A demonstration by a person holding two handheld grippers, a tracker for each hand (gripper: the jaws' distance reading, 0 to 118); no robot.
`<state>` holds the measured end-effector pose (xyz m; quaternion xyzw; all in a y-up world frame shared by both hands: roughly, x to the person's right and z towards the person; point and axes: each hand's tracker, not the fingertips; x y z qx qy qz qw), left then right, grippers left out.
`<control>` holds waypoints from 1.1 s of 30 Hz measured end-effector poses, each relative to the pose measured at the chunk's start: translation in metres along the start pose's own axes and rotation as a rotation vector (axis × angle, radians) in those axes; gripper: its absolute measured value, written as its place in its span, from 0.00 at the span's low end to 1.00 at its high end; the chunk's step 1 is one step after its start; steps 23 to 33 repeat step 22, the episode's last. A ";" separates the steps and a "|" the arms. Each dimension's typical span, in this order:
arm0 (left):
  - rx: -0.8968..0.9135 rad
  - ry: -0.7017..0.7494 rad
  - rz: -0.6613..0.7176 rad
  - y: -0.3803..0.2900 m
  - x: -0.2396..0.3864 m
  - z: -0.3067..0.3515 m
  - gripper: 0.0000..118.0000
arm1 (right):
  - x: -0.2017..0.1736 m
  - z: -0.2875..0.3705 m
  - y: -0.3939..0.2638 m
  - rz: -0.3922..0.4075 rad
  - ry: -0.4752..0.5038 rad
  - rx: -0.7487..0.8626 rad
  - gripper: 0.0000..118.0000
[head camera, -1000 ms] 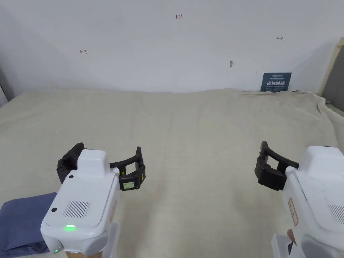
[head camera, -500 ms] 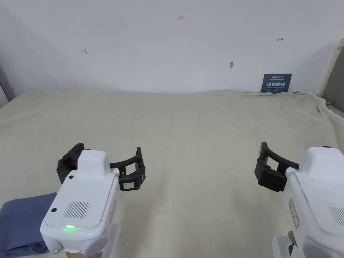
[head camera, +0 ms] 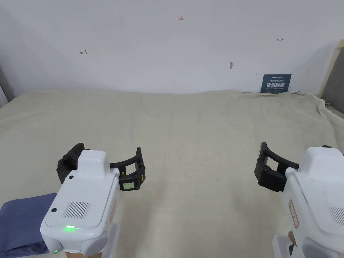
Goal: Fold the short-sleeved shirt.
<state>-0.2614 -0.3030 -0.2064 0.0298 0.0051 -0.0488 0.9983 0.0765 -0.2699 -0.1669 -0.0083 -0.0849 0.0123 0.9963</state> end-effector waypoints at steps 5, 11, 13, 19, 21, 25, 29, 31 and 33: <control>0.001 -0.001 0.003 0.001 0.000 0.000 1.00 | 0.000 0.000 0.001 0.000 0.001 0.003 0.88; 0.001 -0.006 0.001 0.000 0.001 0.001 1.00 | 0.001 0.001 0.001 -0.002 0.002 0.000 0.88; 0.002 -0.005 -0.003 0.001 0.001 0.001 1.00 | 0.001 0.001 0.001 -0.002 0.002 -0.001 0.88; 0.004 -0.005 0.001 0.002 0.001 0.000 1.00 | 0.002 0.002 0.002 -0.001 0.002 0.003 0.88; 0.006 -0.006 -0.002 0.001 0.001 0.000 1.00 | 0.002 0.002 0.002 0.001 0.002 0.003 0.88; 0.004 -0.006 -0.003 0.001 0.002 0.000 1.00 | 0.002 0.002 0.002 0.002 0.003 0.003 0.88; 0.004 -0.006 -0.003 0.001 0.002 0.000 1.00 | 0.002 0.002 0.002 0.002 0.003 0.003 0.88; 0.004 -0.006 -0.003 0.001 0.002 0.000 1.00 | 0.002 0.002 0.002 0.002 0.003 0.003 0.88; 0.004 -0.006 -0.003 0.001 0.002 0.000 1.00 | 0.002 0.002 0.002 0.002 0.003 0.003 0.88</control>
